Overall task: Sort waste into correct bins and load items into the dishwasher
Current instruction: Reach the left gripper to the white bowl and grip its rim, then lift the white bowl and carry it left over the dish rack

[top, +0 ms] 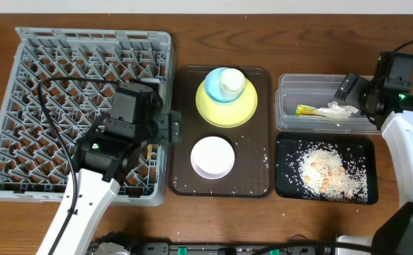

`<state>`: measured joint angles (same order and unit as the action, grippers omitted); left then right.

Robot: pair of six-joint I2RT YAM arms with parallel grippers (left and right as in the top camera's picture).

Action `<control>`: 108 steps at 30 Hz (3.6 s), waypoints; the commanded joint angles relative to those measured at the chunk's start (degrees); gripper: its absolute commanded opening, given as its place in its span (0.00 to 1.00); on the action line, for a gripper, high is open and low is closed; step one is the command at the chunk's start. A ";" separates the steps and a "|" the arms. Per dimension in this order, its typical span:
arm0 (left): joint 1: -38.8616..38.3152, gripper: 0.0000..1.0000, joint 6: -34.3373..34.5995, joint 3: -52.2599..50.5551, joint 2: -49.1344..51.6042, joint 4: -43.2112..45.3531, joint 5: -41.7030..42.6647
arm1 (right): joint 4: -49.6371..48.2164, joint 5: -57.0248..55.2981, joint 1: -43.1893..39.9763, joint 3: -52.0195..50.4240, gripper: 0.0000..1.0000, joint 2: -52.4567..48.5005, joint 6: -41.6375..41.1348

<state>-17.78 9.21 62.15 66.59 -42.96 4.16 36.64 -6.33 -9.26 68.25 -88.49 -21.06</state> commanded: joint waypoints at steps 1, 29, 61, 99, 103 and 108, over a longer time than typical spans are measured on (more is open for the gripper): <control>0.07 0.85 0.74 0.31 0.42 -2.05 13.38 | 0.09 -0.07 -0.48 0.22 0.99 0.20 -0.35; -32.02 0.38 6.14 -2.08 30.71 7.26 0.20 | 0.07 -0.04 -0.48 0.22 0.99 0.20 -0.35; -32.09 0.35 12.37 -2.08 31.82 5.90 3.34 | 0.07 -0.07 -0.48 0.22 0.99 0.20 -0.35; -32.04 0.07 13.64 -6.45 28.35 12.22 2.91 | 0.07 -0.07 -0.48 0.22 0.99 0.20 -0.35; -31.10 0.07 13.64 -5.07 22.53 12.24 7.19 | 0.09 -0.07 -0.48 0.22 0.99 0.20 -0.35; -20.85 0.07 11.10 -4.85 11.76 12.15 26.14 | 0.07 -0.07 -0.48 0.22 0.99 0.20 -0.35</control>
<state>-44.95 22.46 55.44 82.78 -30.83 16.49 36.62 -6.17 -9.26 68.25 -88.49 -21.06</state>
